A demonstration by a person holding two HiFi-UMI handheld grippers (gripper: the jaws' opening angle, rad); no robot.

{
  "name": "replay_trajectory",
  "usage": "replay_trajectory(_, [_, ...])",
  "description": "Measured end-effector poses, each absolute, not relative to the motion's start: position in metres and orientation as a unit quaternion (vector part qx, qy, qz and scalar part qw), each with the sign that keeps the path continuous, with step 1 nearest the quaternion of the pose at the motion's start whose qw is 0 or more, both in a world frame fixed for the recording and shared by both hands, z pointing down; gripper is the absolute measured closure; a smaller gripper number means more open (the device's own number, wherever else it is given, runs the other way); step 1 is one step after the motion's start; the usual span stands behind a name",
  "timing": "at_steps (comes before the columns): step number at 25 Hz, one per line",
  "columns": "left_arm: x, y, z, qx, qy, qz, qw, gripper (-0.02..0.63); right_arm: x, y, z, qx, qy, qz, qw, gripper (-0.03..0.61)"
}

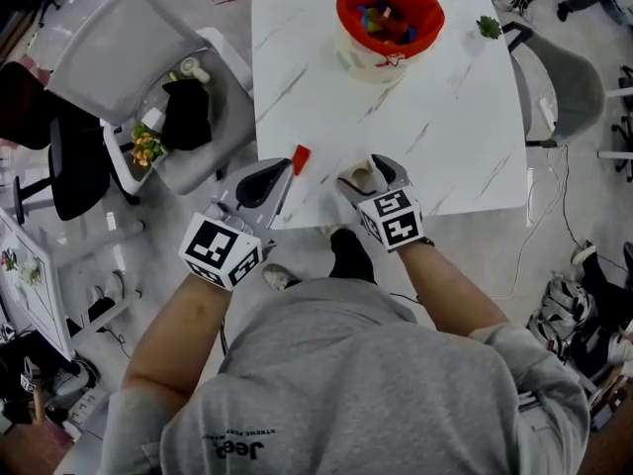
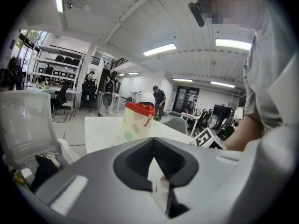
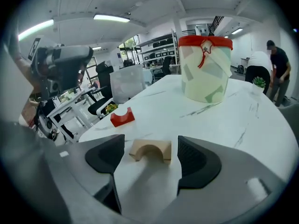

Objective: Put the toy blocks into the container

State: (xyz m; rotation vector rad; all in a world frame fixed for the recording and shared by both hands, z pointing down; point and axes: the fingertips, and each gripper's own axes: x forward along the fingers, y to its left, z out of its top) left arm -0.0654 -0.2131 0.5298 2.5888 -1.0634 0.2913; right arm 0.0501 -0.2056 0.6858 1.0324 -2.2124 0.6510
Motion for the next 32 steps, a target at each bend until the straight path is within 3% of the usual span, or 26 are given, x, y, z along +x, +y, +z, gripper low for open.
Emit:
replay_trajectory(4, [-0.068,-0.212,0.534,0.907,-0.373,0.105,0.166,0.555,0.051,-0.206,0.703,0.388,-0.823,0.239,0.339,0.279])
replay_trajectory(20, [-0.052,-0.279,0.437,0.918,-0.378,0.061,0.104,0.555,0.104,-0.338,0.489,0.408,-0.881,0.128,0.202,0.279])
replay_trajectory(32, [-0.029,-0.346,0.386,0.918,-0.385,0.055,0.072,0.555,0.11,-0.444,0.419,0.39,-0.894,0.089,0.201,0.279])
